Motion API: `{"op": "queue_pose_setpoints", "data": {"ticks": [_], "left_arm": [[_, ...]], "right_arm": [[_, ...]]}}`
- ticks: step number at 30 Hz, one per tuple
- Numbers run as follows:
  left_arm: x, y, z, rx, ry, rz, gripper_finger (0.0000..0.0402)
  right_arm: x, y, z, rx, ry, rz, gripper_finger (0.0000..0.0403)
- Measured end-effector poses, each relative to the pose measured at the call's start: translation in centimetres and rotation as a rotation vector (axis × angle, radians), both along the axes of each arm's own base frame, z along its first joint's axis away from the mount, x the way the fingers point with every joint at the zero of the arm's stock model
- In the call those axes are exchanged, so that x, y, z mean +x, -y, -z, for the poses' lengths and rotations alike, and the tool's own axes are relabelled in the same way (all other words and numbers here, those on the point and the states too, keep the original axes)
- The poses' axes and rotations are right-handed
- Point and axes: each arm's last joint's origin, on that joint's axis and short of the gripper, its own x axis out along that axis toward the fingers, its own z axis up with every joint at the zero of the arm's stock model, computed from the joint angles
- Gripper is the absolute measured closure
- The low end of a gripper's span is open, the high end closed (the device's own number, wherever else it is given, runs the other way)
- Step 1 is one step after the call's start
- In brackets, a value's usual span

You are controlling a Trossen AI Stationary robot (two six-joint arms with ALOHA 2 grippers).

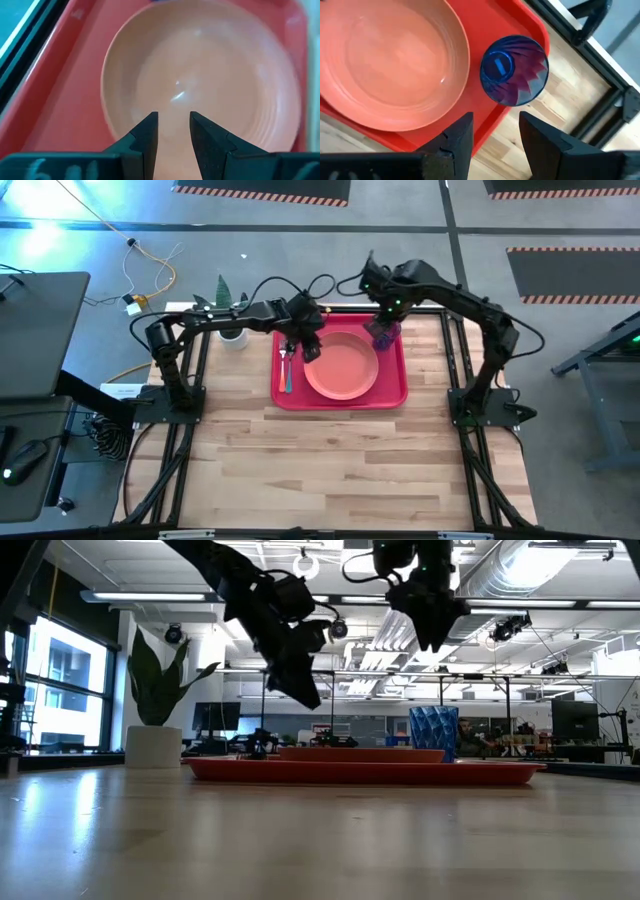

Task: Pick and place plate/cup/fork/spoon on tray
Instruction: Adjust the orange plate on the pink tray

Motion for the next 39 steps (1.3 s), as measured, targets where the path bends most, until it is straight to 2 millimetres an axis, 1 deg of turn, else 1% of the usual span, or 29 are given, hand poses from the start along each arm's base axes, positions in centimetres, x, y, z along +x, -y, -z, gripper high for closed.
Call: {"op": "queue_pose_setpoints", "data": {"ticks": [4, 9, 15, 18, 24, 29, 39], "left_arm": [[0.6, -0.2, 0.2, -0.050, 0.058, -0.044, 0.0298], [1.3, 0.0, 1.8, -0.147, 0.043, -0.090, 0.0298], [2.4, -0.1, 3.9, -0.199, 0.045, -0.149, 0.0298], [2.5, -0.3, 4.9, -0.209, 0.018, -0.189, 0.0298], [2.3, -0.4, 6.0, -0.195, -0.043, -0.245, 0.0298], [2.1, -0.6, 6.0, -0.143, -0.074, -0.288, 0.0298], [1.4, -1.5, 6.2, -0.138, -0.111, -0.329, 0.0298]], "right_arm": [[-1.0, 0.1, -0.2, -0.003, 0.043, -0.019, 0.0253], [-1.8, 0.5, 0.3, -0.001, 0.034, -0.023, 0.0253], [-2.0, 1.5, 0.6, -0.019, 0.053, -0.028, 0.0253], [-2.1, 1.8, 0.6, -0.028, 0.067, -0.023, 0.0253], [-2.2, 2.3, 0.5, -0.040, 0.080, -0.024, 0.0253], [-2.1, 2.3, 0.5, -0.044, 0.087, -0.032, 0.0253], [-2.0, 2.4, 0.5, -0.052, 0.098, -0.033, 0.0253]]}}
